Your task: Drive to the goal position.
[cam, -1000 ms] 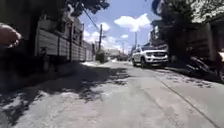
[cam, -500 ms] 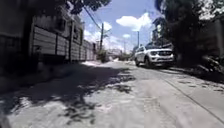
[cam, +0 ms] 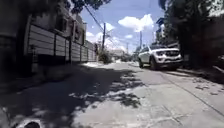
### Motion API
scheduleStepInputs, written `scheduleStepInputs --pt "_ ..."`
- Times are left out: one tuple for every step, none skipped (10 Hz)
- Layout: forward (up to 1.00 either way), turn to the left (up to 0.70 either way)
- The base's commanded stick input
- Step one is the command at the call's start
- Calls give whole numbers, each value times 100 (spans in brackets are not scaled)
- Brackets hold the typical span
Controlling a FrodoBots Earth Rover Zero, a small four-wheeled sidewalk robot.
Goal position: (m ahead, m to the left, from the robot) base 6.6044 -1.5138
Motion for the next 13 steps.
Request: scheduleStepInputs --pt "79 3" --pt "50 2" --pt "21 1" --pt "0 0" --pt "0 0" --pt "0 0" --pt "0 0" --pt "0 0" --pt "0 0" --pt "0 0" --pt "0 0" --pt "0 0" --pt "20 1"
